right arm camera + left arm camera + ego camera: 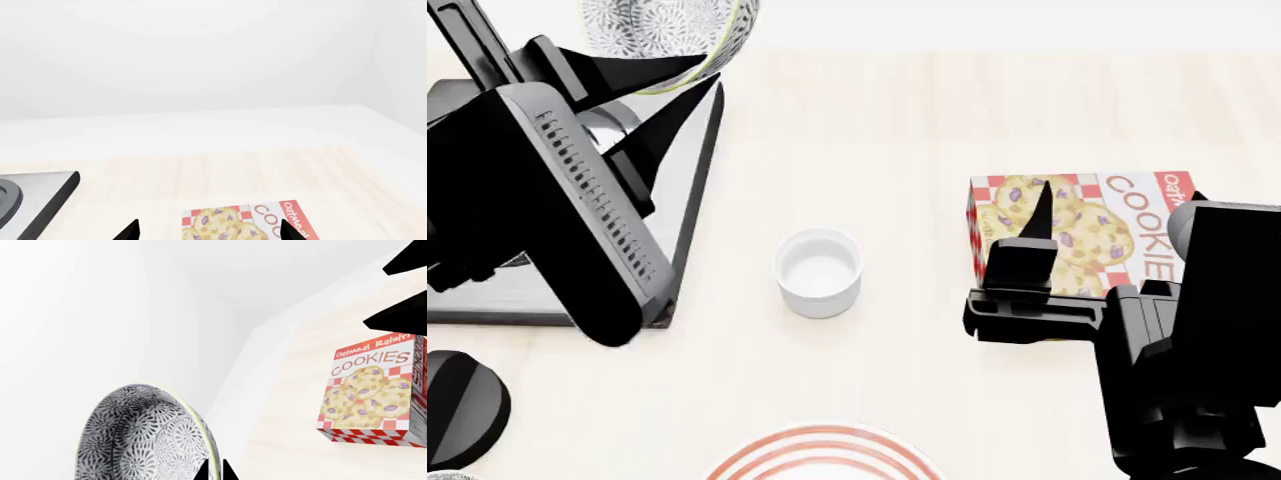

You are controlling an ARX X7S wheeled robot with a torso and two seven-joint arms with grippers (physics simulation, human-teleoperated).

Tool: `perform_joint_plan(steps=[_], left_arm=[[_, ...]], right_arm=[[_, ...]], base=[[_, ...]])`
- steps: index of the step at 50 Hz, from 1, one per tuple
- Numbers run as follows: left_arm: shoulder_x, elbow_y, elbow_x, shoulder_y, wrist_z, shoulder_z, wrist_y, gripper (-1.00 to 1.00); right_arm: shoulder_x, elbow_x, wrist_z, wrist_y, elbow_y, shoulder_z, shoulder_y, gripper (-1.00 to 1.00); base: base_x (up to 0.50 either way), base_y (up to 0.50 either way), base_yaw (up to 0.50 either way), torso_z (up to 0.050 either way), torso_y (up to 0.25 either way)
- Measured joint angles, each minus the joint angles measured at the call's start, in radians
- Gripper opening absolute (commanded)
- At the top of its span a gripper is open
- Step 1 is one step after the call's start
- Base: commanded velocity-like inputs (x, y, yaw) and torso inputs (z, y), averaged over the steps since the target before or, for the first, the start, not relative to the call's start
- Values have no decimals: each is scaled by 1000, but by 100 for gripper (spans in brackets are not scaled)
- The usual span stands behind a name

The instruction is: Pick the akita bowl on the stove and place it on the plate.

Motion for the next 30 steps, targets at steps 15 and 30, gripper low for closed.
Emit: perform_joint_plan(steps=[15,30], left_arm=[[-128,145,18,-3,166,100,82,-100],[-224,230,33,-6,305,169,141,-100]], right_arm=[[5,9,7,-4,1,-1,-1,100],[9,16,13,-10,4,-5,-2,100]], base=[[0,0,0,0,1],[0,0,0,0,0]])
